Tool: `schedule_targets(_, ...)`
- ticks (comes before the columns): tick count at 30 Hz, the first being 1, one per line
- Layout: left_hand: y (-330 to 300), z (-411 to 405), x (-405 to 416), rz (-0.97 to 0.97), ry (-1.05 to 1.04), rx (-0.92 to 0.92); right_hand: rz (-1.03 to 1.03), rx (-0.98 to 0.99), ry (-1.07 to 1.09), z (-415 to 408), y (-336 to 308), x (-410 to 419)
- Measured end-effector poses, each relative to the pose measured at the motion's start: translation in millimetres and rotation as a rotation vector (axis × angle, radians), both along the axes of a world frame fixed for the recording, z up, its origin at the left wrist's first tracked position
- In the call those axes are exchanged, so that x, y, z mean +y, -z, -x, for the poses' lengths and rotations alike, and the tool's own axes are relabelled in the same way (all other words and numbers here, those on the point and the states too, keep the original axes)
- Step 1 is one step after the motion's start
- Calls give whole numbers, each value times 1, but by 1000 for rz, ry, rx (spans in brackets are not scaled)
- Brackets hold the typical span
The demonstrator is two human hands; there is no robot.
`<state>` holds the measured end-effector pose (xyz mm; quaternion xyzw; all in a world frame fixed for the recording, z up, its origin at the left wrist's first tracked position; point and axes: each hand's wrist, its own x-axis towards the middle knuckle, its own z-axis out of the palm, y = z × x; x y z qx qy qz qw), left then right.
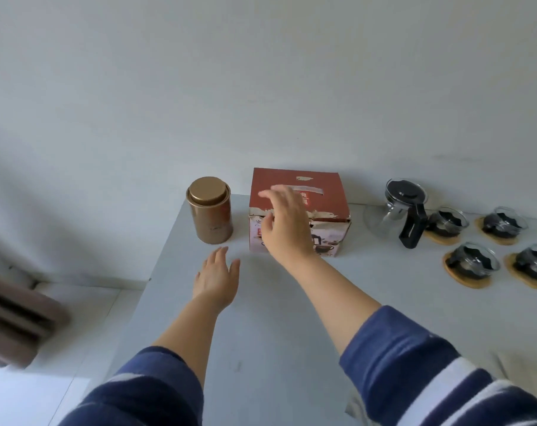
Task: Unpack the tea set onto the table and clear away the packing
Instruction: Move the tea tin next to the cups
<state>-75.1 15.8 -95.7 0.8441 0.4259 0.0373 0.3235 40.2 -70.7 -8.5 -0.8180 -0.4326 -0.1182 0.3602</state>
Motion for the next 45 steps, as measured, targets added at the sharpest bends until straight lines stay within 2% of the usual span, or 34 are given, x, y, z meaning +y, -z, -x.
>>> schedule_targets(2, 16, 27, -3, -103, 53, 81, -9, 133, -160, 31, 13, 18)
schedule_targets(4, 30, 49, -7, -178, 114, 112, 63, 390, -218, 53, 32, 35)
schedule_targets(7, 47, 72, -11, -291, 216, 167, 160, 767, -116, 56, 61, 63)
schedule_targets(10, 54, 79, -10, -389, 227, 139, 169, 892, -4, 35, 76, 89)
schedule_targets(17, 57, 76, -8, -375, 180, 78, -66, 947, -3, 9, 96, 135)
schedule_targets(21, 58, 77, -8, -372, 179, 60, -96, 838, 15, 9, 98, 138)
schedule_targets(26, 55, 77, -9, -377, 181, 86, -100, 846, 6, 28, 83, 116)
schedule_targets(30, 49, 76, -9, -351, 208, 194, -168, 908, -66, 47, 56, 75)
schedule_targets(34, 35, 59, -29, -325, 189, 288, -197, 882, -84, 51, 30, 20)
schedule_targets(40, 11, -10, -117, -272, 431, 146, -309, 846, 53, 13, -6, -77)
schedule_targets(45, 1, -76, -190, -232, 614, 151, -318, 757, 228, -48, -17, -171)
